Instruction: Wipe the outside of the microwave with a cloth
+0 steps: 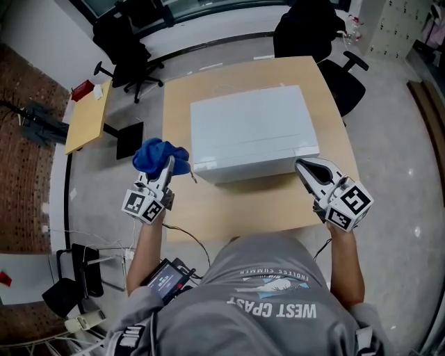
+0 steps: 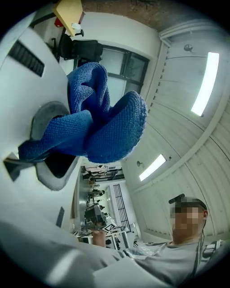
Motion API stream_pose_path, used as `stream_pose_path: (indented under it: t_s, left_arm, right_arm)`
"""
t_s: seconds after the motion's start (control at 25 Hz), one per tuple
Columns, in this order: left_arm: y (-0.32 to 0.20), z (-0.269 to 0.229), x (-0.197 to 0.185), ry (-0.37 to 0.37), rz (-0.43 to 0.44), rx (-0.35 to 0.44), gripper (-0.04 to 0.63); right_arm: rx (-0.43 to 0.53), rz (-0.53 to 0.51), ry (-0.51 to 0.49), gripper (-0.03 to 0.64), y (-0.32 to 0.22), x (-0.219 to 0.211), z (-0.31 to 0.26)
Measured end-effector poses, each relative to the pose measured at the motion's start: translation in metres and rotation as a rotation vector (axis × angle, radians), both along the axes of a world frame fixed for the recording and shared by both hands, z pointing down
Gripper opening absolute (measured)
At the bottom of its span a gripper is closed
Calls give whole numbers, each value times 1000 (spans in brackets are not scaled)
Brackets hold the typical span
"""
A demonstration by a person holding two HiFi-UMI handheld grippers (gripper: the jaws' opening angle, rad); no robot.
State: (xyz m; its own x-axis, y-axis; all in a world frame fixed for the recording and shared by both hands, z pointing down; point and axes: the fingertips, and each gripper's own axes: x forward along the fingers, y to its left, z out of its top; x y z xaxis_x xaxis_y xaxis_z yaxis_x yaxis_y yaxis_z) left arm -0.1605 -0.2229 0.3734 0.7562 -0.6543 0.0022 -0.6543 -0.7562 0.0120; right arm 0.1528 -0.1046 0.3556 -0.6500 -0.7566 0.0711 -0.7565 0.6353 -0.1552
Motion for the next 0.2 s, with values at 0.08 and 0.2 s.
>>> stream_pose_path:
  t_s: [0.08, 0.2]
  left_arm:
    - [14, 0, 22, -1, 6, -2, 64]
    - [36, 0, 55, 0, 14, -8, 64]
  right_arm:
    - [-7, 0, 4, 21, 15, 19, 2]
    - [-22, 0, 4, 21, 39, 48, 8]
